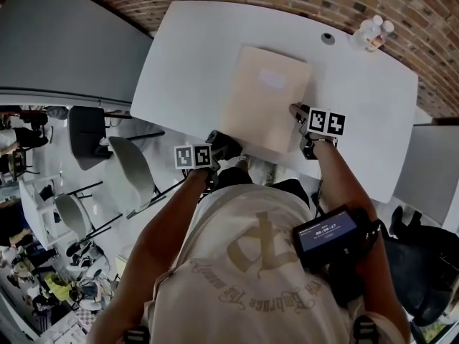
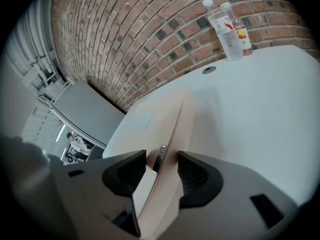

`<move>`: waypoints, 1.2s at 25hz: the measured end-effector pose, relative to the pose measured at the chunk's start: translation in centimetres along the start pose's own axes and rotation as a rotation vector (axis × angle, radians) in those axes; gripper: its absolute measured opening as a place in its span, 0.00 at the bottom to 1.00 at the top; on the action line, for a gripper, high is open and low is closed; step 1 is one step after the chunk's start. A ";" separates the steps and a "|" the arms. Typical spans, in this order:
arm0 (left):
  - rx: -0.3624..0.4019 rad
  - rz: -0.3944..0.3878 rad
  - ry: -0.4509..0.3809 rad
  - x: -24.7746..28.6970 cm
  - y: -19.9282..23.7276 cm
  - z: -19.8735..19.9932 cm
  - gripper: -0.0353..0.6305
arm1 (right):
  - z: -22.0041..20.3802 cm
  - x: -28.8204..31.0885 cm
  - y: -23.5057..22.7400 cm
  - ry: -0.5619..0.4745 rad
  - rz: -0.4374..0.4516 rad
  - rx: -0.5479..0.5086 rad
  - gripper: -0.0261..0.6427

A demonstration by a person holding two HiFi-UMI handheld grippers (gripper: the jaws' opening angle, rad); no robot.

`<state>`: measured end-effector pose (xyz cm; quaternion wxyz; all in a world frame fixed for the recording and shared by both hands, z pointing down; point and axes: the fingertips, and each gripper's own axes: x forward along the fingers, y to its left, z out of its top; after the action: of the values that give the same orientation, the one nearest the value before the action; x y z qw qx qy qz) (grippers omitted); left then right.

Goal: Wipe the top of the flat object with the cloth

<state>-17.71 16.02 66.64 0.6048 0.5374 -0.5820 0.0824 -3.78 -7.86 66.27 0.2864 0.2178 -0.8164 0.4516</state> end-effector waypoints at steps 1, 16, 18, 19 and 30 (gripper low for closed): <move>0.000 -0.005 0.009 0.2 -0.2 0.0 0.22 | 0.0 0.0 0.0 0.004 0.004 -0.002 0.35; 0.001 -0.035 0.125 2.8 -3.5 -1.4 0.22 | -0.1 0.2 0.2 0.010 0.024 -0.010 0.35; 0.013 -0.051 0.148 3.3 -4.5 -1.9 0.22 | 0.0 0.2 0.3 0.008 0.027 -0.011 0.35; 0.020 -0.060 0.159 3.5 -5.1 -2.2 0.22 | 0.0 0.2 0.4 0.006 0.029 -0.012 0.35; 0.124 -0.151 0.263 6.5 -11.1 -5.8 0.22 | -0.4 0.4 0.3 -0.018 0.051 0.000 0.35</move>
<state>-4.07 12.42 67.11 0.6459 0.6004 -0.4495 0.1425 -4.21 -7.40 66.50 0.2673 0.2009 -0.8244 0.4567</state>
